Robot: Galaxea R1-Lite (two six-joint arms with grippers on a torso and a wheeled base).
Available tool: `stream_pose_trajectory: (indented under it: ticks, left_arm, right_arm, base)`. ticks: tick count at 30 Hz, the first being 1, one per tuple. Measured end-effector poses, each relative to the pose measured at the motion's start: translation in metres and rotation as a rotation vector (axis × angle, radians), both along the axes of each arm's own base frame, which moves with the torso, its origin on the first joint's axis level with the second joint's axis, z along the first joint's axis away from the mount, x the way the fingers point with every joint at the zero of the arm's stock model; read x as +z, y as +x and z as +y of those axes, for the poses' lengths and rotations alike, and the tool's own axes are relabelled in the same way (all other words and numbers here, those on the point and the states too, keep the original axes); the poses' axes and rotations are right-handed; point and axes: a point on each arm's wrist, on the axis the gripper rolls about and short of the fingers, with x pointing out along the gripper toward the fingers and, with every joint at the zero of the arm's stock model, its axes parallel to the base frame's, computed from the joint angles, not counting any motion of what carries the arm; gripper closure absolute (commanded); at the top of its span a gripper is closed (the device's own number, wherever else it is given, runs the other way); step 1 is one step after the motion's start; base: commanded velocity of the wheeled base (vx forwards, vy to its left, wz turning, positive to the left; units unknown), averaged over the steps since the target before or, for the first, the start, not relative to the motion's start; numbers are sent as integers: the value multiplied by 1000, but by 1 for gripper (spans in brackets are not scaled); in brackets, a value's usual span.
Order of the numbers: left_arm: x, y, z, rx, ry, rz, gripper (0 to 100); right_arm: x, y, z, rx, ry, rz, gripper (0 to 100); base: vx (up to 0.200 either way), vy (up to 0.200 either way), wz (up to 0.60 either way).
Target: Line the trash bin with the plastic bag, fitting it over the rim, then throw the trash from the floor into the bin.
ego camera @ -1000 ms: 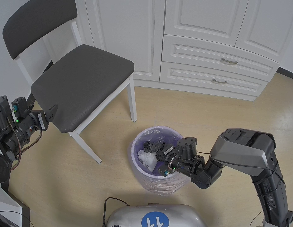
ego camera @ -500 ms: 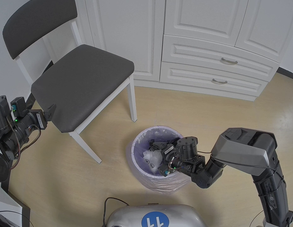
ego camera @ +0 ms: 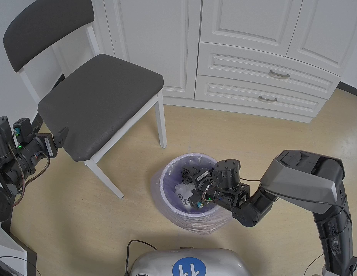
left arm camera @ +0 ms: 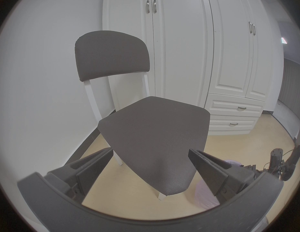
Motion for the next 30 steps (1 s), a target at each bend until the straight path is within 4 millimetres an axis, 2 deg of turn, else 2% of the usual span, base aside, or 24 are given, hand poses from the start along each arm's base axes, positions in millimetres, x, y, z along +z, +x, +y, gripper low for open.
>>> stream_pose_trajectory:
  ticks: [8,12,16,18,23,26,30]
  left_arm:
    - [-3,-1,-6,-28,0,13,0]
    - [-10,-4,-19,-84,2,39,0]
    - [-21,-8,-40,-174,9,83,0]
    - [-27,-11,-50,-218,13,107,0]
    - [-45,-16,-73,-319,29,179,0]
    - [-59,-13,-85,-349,43,216,0]
    - [-83,-4,-98,-359,66,262,0]
  right_arm:
    - [24,-10,6,-43,108,15,0]
    - [38,-20,0,-112,230,69,0]
    - [50,-33,-15,-212,364,130,0]
    - [55,-39,-25,-252,416,149,0]
    - [57,-55,-67,-395,524,238,0]
    - [60,-61,-95,-504,634,293,0]
    - [63,-65,-120,-618,780,347,0]
  base:
    - [0,0,0]
    - [0,0,0]
    - [0,0,0]
    - [0,0,0]
    - [0,0,0]
    - [0,0,0]
    - [0,0,0]
